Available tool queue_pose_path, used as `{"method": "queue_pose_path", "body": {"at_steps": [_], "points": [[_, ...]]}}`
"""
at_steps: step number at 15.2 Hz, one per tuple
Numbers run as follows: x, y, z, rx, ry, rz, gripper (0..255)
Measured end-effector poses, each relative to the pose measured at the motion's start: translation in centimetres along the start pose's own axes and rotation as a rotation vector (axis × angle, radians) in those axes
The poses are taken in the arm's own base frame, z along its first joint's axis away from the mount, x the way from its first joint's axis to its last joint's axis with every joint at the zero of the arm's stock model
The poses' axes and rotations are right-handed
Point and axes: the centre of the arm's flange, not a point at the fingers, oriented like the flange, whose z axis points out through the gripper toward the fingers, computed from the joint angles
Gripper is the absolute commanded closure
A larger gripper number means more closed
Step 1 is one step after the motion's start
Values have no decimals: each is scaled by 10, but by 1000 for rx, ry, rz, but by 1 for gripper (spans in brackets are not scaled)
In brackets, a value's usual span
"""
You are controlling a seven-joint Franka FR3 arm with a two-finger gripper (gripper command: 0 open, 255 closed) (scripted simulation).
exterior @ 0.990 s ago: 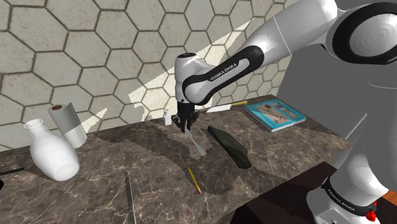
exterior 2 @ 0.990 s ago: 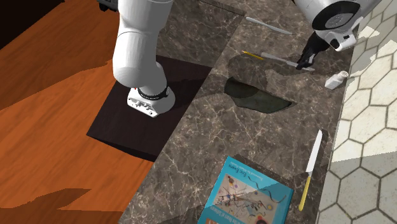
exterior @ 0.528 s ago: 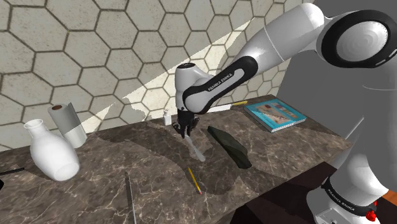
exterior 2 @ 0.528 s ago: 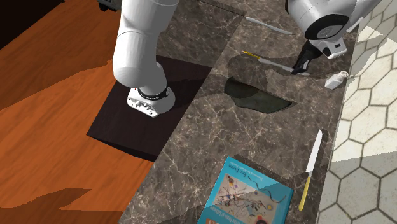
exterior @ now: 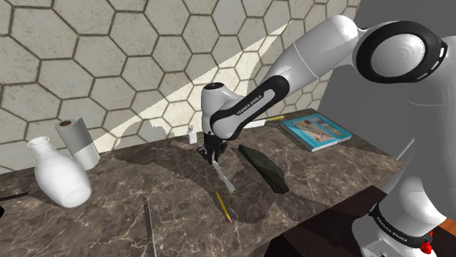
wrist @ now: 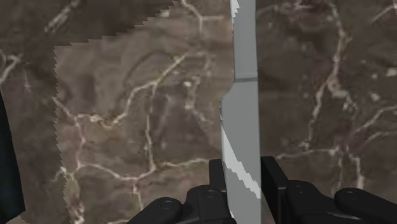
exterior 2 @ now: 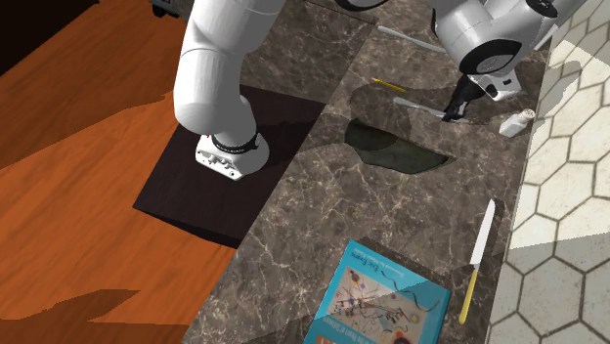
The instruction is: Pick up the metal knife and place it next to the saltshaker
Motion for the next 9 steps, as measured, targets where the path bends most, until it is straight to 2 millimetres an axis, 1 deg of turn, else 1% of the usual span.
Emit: {"method": "queue_pose_path", "body": {"at_steps": [4,5,9], "points": [[0,0,2,0,0,0,255],[0,0,2,0,0,0,0],[0,0,2,0,0,0,0]]}}
